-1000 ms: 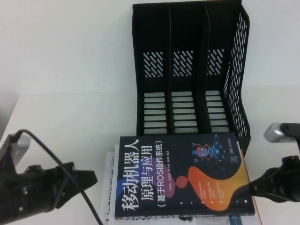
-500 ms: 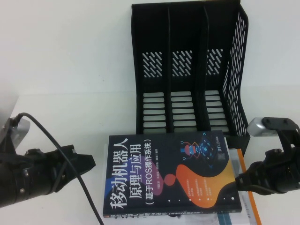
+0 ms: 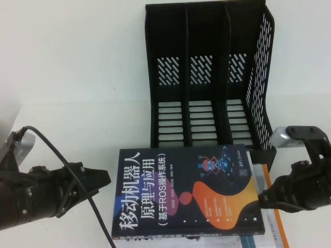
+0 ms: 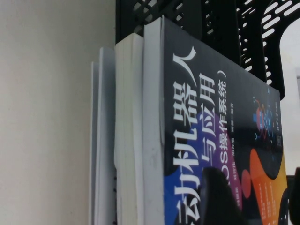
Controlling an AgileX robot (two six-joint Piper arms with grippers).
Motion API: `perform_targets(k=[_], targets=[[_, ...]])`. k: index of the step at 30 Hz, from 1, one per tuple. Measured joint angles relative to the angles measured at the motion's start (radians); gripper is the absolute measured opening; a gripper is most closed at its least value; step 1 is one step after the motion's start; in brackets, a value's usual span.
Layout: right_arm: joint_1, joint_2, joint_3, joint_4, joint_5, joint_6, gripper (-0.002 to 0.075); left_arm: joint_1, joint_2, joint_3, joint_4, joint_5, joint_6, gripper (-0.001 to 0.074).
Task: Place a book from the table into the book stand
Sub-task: Push book with right arm
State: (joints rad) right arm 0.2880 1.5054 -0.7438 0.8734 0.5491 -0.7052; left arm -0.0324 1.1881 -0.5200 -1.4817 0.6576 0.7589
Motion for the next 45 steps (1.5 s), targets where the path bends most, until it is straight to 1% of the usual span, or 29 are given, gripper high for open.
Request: perform_targets(k=[5, 16, 19, 26, 29, 33, 45], targets=[[0.002, 0.000, -0.015, -0.002, 0.026, 0.000, 0.0005, 0.000, 0.000, 0.000, 0.001, 0.002, -0.002, 0.0307], [0.003, 0.000, -0.015, -0.002, 0.012, 0.000, 0.0005, 0.002, 0.000, 0.000, 0.011, -0.013, -0.002, 0.0309], [0.003, 0.000, -0.019, 0.001, 0.006, 0.000, 0.0005, 0.037, 0.010, 0.000, 0.017, 0.019, -0.002, 0.0309], [0.004, 0.000, -0.040, 0.004, 0.008, 0.000, 0.0005, 0.218, 0.089, -0.006, 0.022, 0.213, 0.030, 0.0310], [0.004, 0.000, -0.043, 0.004, 0.008, 0.000, 0.0005, 0.265, 0.122, -0.006, 0.023, 0.287, 0.060, 0.0310], [0.004, 0.002, -0.045, 0.006, 0.008, 0.000, 0.0005, 0.280, 0.158, -0.006, 0.023, 0.335, 0.090, 0.0310], [0.006, 0.060, -0.053, 0.020, 0.021, 0.000, 0.0005, 0.282, 0.181, -0.007, 0.011, 0.346, 0.150, 0.0310]])
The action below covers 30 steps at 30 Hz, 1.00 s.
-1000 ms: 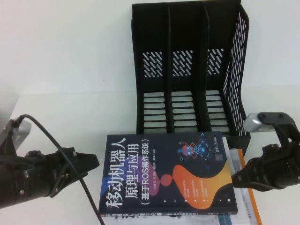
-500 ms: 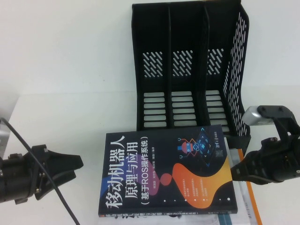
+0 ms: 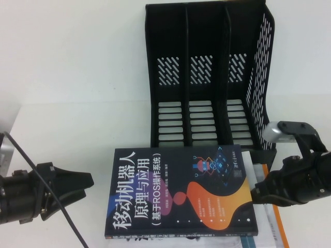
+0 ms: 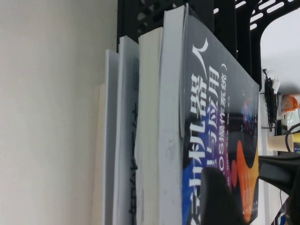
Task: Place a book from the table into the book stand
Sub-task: Push book with right arm
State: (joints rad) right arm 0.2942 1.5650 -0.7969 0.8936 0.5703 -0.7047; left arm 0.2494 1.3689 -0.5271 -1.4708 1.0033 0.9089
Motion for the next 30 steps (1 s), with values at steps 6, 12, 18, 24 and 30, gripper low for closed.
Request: perform_targets(k=[6, 12, 18, 24, 30], targets=[[0.048, 0.004, -0.002, 0.004, -0.025, 0.000, 0.0005, 0.000, 0.000, -0.002, -0.002, 0.000, 0.004, 0.0310], [0.105, 0.006, -0.002, 0.013, -0.065, 0.000, 0.0005, 0.000, 0.000, -0.002, -0.002, 0.000, 0.004, 0.0325], [0.108, 0.006, -0.002, 0.015, -0.073, 0.000, 0.0005, 0.000, 0.002, -0.002, -0.002, -0.019, 0.004, 0.0461], [0.109, 0.006, -0.002, 0.015, -0.103, 0.000, 0.0005, 0.000, 0.080, -0.049, 0.042, -0.007, 0.004, 0.0526], [0.109, 0.007, -0.002, 0.017, -0.114, 0.000, 0.0005, 0.000, 0.215, -0.130, 0.055, 0.057, 0.004, 0.0530]])
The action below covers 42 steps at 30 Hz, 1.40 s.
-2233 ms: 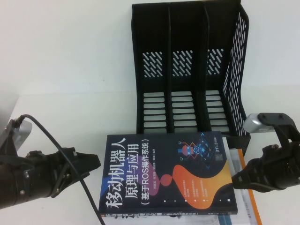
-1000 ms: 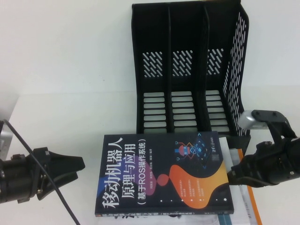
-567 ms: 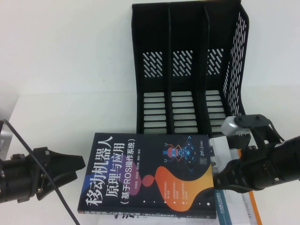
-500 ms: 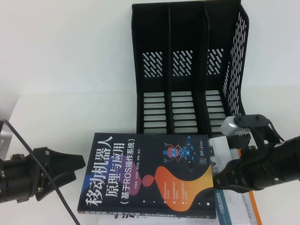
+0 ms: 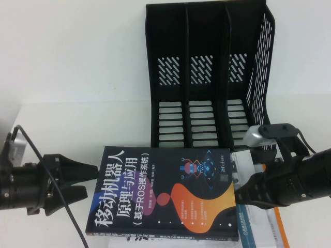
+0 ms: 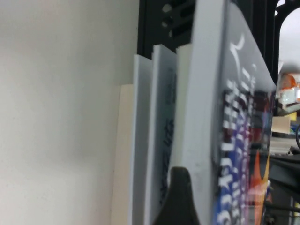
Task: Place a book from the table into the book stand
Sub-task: Push book with right arm
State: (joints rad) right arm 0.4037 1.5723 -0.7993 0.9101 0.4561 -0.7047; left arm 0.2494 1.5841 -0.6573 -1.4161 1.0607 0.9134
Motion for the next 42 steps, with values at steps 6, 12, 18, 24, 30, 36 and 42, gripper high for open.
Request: perform_targets(k=[6, 12, 18, 24, 30, 36, 42], targets=[[0.000, 0.000, 0.000, 0.000, 0.000, 0.000, 0.0005, 0.000, 0.119, -0.054, 0.001, 0.052, 0.007, 0.0531], [0.000, 0.007, -0.002, 0.017, 0.005, -0.011, 0.0005, 0.000, 0.198, -0.068, -0.028, 0.082, 0.051, 0.0531], [0.011, 0.061, -0.058, 0.049, 0.049, -0.036, 0.0005, 0.000, 0.216, -0.068, -0.060, 0.082, 0.071, 0.0531], [0.034, 0.082, -0.082, 0.055, 0.049, -0.037, 0.0005, 0.000, 0.221, -0.068, -0.066, 0.085, 0.082, 0.0531], [0.034, 0.082, -0.082, 0.059, 0.049, -0.041, 0.0005, 0.000, 0.221, -0.068, -0.068, 0.086, 0.094, 0.0531], [0.034, 0.090, -0.082, 0.123, 0.047, -0.103, 0.0005, 0.000, 0.221, -0.069, -0.072, 0.088, 0.099, 0.0531], [0.039, 0.092, -0.082, 0.188, 0.048, -0.165, 0.0005, 0.000, 0.221, -0.071, -0.072, 0.088, 0.100, 0.0531]])
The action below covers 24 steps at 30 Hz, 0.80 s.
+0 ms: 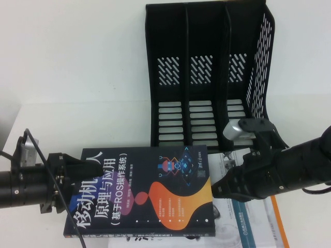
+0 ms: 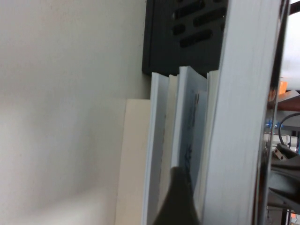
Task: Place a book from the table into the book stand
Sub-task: Push book with right arm
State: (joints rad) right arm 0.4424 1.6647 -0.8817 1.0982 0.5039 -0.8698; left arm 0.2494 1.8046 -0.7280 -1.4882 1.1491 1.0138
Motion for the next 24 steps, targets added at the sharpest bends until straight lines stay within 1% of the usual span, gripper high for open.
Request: perform_targets(k=[9, 11, 13, 15, 20, 21, 24], targets=[[0.000, 0.000, 0.000, 0.004, 0.002, -0.009, 0.0005, 0.000, 0.052, 0.000, 0.006, 0.001, -0.009, 0.0529], [0.000, 0.000, 0.000, 0.004, 0.002, -0.010, 0.0005, 0.000, 0.067, 0.000, 0.006, 0.001, -0.014, 0.0507], [0.000, 0.000, 0.000, 0.004, 0.002, -0.010, 0.0005, 0.000, 0.074, 0.000, 0.006, 0.001, -0.014, 0.0451], [0.000, 0.000, 0.000, 0.006, 0.002, -0.011, 0.0005, 0.000, 0.078, 0.000, 0.004, 0.009, -0.014, 0.0375], [0.000, 0.000, 0.000, 0.008, 0.002, -0.014, 0.0005, 0.002, 0.079, -0.004, -0.013, 0.047, 0.003, 0.0128], [0.000, 0.000, 0.000, 0.008, 0.002, -0.014, 0.0005, 0.002, 0.079, -0.006, -0.017, 0.052, 0.003, 0.0114], [0.000, 0.000, 0.000, -0.010, 0.000, -0.015, 0.0005, 0.002, 0.079, -0.006, -0.017, 0.054, 0.004, 0.0115]])
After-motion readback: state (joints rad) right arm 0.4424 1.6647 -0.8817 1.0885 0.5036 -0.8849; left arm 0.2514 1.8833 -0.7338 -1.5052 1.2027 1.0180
